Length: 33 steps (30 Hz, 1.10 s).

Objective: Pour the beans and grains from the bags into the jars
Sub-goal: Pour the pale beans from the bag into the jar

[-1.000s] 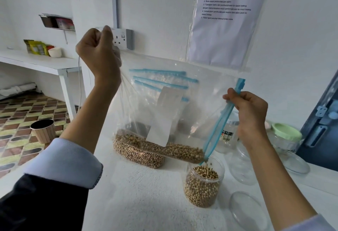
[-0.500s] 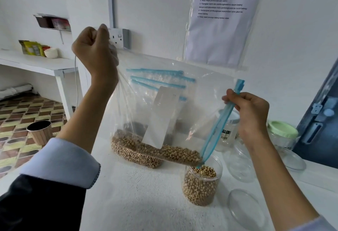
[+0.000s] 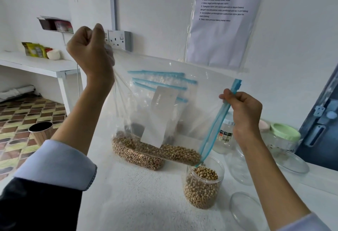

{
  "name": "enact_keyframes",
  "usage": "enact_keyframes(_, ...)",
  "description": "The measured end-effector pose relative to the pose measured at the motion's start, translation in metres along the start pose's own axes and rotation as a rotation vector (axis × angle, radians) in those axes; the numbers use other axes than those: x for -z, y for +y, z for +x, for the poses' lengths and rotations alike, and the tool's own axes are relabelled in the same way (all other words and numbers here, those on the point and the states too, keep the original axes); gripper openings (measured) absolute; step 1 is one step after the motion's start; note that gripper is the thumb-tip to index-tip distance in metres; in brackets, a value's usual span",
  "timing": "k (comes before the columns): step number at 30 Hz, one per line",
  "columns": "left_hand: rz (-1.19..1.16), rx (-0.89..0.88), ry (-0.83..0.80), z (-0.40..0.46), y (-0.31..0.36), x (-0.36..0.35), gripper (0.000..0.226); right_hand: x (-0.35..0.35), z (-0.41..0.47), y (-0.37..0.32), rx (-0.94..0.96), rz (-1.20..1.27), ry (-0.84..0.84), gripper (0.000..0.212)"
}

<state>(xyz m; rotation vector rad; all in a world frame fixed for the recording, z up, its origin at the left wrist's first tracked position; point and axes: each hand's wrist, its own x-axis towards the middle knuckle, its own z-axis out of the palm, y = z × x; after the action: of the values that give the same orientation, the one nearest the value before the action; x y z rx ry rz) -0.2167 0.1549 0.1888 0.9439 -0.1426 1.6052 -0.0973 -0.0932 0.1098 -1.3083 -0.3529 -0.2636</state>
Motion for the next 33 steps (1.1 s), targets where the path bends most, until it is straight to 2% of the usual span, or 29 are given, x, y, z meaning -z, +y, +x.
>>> enact_keyframes(14, -0.002, -0.007, -0.018, -0.001, 0.001, 0.001, 0.044, 0.0, 0.0, 0.0, -0.052, 0.011, -0.056, 0.016)
enact_keyframes(17, -0.011, 0.005, -0.003, -0.001, 0.0, 0.002, 0.044, 0.001, -0.001, -0.002, -0.013, 0.026, 0.016, 0.015)
enact_keyframes(21, 0.007, 0.003, 0.002, -0.003, -0.001, 0.003, 0.043, 0.003, -0.006, -0.004, -0.006, 0.031, -0.008, 0.016)
enact_keyframes(30, 0.01, 0.01, -0.018, -0.008, -0.003, -0.001, 0.044, 0.009, -0.007, -0.004, 0.02, 0.09, 0.063, 0.02)
enact_keyframes(33, 0.004, 0.042, 0.0, -0.009, -0.005, -0.003, 0.045, 0.01, -0.008, -0.006, 0.006, 0.059, 0.004, 0.02)
